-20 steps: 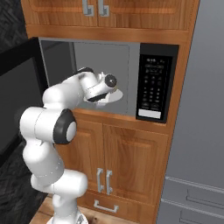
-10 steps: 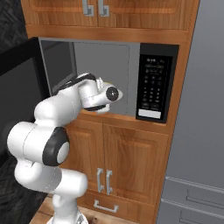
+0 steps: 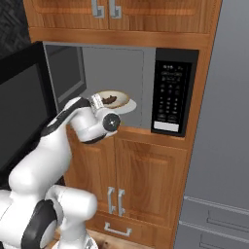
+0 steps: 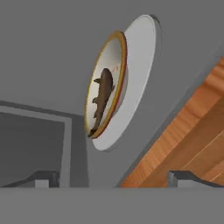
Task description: Remove the tangerine from the bowl and place it on the small plate. Then place the bowl with only the fish in the microwave, close the door, and press the start button to microwave the fish.
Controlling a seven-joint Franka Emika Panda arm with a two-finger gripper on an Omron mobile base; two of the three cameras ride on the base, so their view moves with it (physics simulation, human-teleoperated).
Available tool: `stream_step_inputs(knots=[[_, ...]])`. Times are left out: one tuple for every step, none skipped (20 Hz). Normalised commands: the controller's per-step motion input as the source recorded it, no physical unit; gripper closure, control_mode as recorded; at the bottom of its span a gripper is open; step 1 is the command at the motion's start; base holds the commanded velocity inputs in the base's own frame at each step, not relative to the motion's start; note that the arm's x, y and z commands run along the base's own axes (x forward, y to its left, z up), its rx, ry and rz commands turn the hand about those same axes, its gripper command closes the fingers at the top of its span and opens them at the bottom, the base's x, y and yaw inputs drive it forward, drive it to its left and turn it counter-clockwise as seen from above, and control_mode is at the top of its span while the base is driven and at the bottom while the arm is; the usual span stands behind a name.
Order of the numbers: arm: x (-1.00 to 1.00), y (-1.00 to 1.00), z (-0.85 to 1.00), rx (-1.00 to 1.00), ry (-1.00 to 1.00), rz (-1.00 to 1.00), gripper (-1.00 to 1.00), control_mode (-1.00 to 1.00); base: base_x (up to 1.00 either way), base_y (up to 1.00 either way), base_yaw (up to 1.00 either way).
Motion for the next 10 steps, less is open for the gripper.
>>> stream_step_inputs(knots=[[-1.00,0.00,0.61,-0.37,-0.19,0.05,-1.00,-1.00,0.00,0.00,0.00],[-1.00,0.00,0.61,-0.38,-0.20,0.05,-1.00,-1.00,0.00,0.00,0.00],[-1.00,0.00,0.55,-0.40,-0.18,0.03,-1.00,-1.00,0.00,0.00,0.00],[-1.00,0.00,0.56,-0.42,-0.13,0.05,-1.00,-1.00,0.00,0.00,0.00],[-1.00,0.00,0.53,-0.49,-0.09,0.09,-1.00,-1.00,0.00,0.00,0.00],[-1.00,0.00,0.44,-0.47,-0.11,0.09,-1.00,-1.00,0.00,0.00,0.00],[-1.00,0.00,0.32,-0.44,-0.12,0.07,-1.00,-1.00,0.00,0.00,0.00],[-1.00,0.00,0.13,-0.41,-0.12,0.06,-1.00,-1.00,0.00,0.00,0.00],[-1.00,0.00,-0.05,-0.35,-0.19,0.09,-1.00,-1.00,0.00,0.00,0.00],[-1.00,0.00,-0.14,-0.28,-0.34,0.13,-1.00,-1.00,0.00,0.00,0.00]])
